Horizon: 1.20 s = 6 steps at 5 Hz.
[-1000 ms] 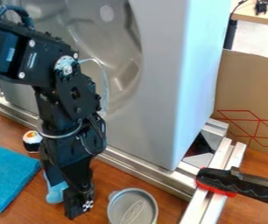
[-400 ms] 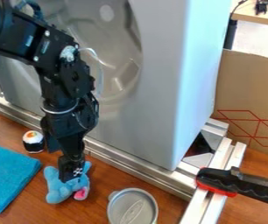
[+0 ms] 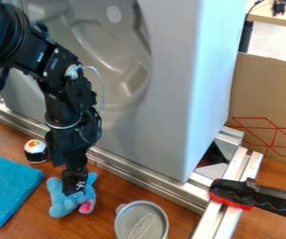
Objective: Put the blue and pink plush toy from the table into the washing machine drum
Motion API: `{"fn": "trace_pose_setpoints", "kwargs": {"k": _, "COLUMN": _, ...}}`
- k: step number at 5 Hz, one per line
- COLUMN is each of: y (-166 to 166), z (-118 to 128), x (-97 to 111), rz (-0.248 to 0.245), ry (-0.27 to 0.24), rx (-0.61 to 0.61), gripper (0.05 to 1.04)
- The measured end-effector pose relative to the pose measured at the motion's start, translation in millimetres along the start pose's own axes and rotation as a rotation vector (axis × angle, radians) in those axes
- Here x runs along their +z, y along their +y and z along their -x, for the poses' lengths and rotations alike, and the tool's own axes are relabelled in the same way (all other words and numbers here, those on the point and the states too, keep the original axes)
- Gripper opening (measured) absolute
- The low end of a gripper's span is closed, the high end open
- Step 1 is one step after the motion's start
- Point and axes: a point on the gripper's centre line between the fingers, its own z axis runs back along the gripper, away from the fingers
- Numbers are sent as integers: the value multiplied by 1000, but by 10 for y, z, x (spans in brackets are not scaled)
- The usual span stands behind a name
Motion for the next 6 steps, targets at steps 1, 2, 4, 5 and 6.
{"fn": "trace_pose_setpoints", "kwargs": {"k": 1, "y": -22, "z": -17, "x": -118, "rz": 22, "ry": 5, "rx": 0, "gripper": 1000}}
{"fn": "trace_pose_setpoints", "kwargs": {"k": 2, "y": -81, "z": -46, "x": -216, "rz": 51, "ry": -9, "rx": -10, "gripper": 961}}
{"fn": "trace_pose_setpoints", "kwargs": {"k": 4, "y": -144, "z": -72, "x": -308, "rz": 60, "ry": -54, "rx": 19, "gripper": 390}}
{"fn": "trace_pose_setpoints", "kwargs": {"k": 5, "y": -126, "z": -54, "x": -276, "rz": 49, "ry": -63, "rx": 49, "gripper": 221}}
{"fn": "trace_pose_setpoints", "kwargs": {"k": 6, "y": -31, "z": -18, "x": -37, "rz": 10, "ry": -126, "rx": 108, "gripper": 151}}
